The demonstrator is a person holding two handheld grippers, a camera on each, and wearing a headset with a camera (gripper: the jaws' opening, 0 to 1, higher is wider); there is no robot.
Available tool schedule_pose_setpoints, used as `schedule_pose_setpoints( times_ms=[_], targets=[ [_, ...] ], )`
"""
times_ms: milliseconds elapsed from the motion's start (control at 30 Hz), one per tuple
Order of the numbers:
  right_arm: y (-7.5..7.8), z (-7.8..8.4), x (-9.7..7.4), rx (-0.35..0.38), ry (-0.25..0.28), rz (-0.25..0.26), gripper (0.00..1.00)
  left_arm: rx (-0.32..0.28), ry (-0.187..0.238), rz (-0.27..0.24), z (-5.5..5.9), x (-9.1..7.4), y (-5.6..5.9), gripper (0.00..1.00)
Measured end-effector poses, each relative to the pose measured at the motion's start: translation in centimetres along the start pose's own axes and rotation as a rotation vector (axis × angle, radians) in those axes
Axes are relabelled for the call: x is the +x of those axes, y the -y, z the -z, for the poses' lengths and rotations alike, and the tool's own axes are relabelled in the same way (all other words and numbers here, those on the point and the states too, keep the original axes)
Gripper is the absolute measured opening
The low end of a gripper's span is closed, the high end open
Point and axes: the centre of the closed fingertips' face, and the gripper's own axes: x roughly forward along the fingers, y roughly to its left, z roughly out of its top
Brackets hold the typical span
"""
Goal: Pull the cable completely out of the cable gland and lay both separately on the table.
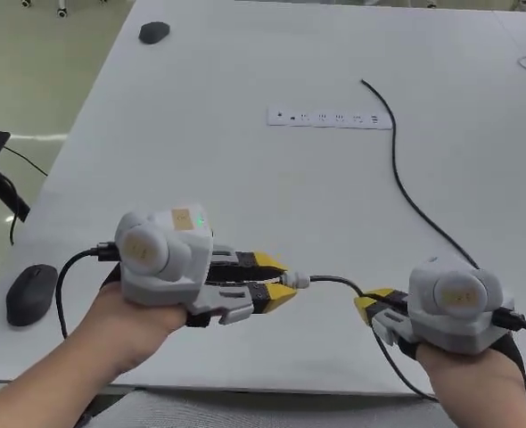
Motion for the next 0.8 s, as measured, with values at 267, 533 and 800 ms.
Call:
schedule_pose_setpoints(
  times_ms=[267,533,800],
  targets=[
    [-0.4,-0.3,-0.4,-0.039,0.004,-0.009,0.01,-0.014,0.005,-0.004,0.0,-0.2,-0.2,0.15],
    [-1.0,-0.8,-0.9,-0.118,0.007,-0.011,0.03,-0.026,0.006,-0.006,0.1,-0.3,-0.2,0.15],
    [-2.1,-2.3,-1.6,-0.221,0.031,-0.058,0.17,-0.025,0.001,-0.011,0.3,-0.5,-0.3,0.15]
  ],
)
